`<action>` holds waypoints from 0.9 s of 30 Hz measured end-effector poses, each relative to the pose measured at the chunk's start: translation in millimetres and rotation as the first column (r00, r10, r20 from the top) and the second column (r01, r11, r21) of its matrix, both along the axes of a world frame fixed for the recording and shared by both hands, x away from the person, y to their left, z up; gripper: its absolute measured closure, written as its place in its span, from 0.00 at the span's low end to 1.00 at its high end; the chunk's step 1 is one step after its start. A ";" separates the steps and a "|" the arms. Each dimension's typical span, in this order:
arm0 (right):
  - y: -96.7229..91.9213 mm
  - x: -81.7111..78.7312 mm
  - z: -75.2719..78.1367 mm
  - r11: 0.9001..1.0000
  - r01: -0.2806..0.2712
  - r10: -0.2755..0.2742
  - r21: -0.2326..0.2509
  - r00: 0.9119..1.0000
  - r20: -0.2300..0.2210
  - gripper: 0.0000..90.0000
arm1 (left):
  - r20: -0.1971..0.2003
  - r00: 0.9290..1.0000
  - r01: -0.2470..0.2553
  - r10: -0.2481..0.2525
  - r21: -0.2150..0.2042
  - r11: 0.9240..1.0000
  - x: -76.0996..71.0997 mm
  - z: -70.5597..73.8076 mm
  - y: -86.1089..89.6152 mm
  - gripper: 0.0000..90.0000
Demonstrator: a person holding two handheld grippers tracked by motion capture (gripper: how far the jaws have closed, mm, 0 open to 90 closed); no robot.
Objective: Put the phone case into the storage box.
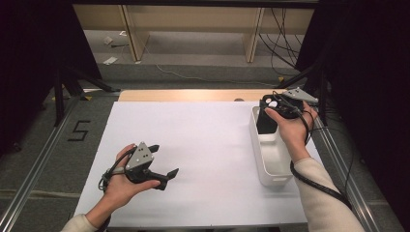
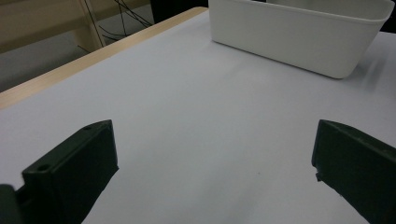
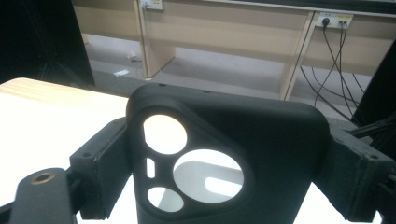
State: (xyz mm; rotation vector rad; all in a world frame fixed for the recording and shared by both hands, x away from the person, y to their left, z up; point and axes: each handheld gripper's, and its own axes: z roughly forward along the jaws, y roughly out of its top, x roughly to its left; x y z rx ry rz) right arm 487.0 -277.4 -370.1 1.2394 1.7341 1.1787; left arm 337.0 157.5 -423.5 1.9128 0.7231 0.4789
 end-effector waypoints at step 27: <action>2.4 9.5 -5.8 1.000 0.011 -0.011 -0.009 1.000 -0.006 0.17 | -0.003 1.000 0.004 -0.004 -0.001 1.000 0.1 -0.3 -0.9 0.00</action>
